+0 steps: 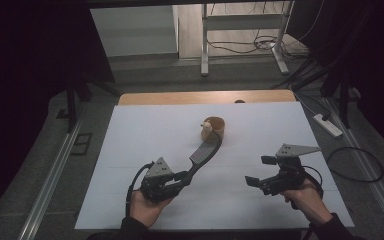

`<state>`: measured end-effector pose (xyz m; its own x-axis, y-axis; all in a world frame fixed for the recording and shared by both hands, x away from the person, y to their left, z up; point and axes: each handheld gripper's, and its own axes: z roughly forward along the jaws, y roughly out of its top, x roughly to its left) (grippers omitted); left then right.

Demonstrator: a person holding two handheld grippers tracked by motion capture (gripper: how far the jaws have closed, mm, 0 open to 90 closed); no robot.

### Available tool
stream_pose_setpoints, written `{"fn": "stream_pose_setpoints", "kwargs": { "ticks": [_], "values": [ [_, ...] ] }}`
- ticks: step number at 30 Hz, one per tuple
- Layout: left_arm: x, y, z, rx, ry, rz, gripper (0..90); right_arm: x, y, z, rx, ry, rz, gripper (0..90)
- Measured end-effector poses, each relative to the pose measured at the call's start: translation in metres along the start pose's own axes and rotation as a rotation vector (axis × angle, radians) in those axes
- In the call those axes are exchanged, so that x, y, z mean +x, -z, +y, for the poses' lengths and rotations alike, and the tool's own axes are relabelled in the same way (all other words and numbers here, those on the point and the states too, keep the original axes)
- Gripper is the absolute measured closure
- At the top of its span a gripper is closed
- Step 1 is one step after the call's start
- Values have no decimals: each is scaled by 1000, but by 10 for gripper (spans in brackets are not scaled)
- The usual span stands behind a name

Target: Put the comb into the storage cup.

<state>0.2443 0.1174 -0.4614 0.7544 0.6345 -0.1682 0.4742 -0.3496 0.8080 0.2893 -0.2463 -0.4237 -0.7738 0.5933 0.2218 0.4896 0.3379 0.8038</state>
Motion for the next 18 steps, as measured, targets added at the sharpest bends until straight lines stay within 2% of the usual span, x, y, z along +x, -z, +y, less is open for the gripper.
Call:
{"fn": "stream_pose_setpoints", "kwargs": {
  "ticks": [7,15,18],
  "values": [
    [-4,-5,1,-1,-10,-5,719,1,-13,12,14,-19,25,0],
    [-7,-10,3,-4,-16,-21,719,5,-30,23,40,-39,76,0],
    [-8,-12,4,-3,-19,-24,720,6,-35,27,32,-52,95,0]
  ]
}}
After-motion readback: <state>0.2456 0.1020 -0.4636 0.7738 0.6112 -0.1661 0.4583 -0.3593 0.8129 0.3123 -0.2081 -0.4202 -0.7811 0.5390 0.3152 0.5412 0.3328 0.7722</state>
